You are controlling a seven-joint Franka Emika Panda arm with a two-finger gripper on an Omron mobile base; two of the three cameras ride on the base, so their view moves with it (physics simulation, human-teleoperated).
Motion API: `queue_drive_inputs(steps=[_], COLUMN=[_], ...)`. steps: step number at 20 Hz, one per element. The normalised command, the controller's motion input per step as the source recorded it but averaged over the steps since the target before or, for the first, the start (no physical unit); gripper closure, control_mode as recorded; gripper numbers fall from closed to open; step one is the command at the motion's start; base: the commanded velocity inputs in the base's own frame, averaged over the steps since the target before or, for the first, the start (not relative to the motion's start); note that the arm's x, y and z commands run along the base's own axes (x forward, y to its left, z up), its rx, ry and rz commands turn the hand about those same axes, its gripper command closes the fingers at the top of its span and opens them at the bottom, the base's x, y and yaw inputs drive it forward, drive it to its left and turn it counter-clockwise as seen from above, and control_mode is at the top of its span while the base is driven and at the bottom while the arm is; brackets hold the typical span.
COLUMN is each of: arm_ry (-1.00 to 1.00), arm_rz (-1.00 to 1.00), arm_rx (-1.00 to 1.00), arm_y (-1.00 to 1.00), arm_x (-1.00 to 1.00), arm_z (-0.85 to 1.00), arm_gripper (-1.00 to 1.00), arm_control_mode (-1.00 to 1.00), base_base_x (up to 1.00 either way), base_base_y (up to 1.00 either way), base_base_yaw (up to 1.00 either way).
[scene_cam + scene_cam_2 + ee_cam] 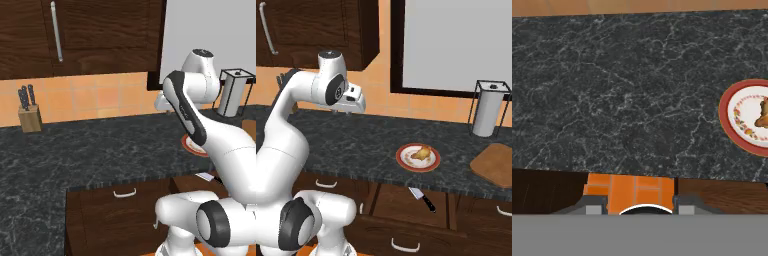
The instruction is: Pick up the knife from the drawer and place it on the cutting board. Then place the meat from the plate to the cutting board.
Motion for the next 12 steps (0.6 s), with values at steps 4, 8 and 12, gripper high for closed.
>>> queue_drive_inputs(steps=[4,8,12], arm_ry=[0.0,0.0,0.0], arm_rz=[0.0,0.0,0.0], arm_rx=[0.0,0.0,0.0], arm_y=[0.0,0.0,0.0], arm_x=[0.0,0.0,0.0], arm_z=[0.0,0.0,0.0], arm_gripper=[-1.0,-1.0,-1.0], arm_control_mode=[1.0,1.0,1.0], base_base_x=[-0.43,-0.74,-0.07], base_base_y=[-0.11,-0.44,-0.87], base_base_yaw=[0.0,-0.01,0.06])
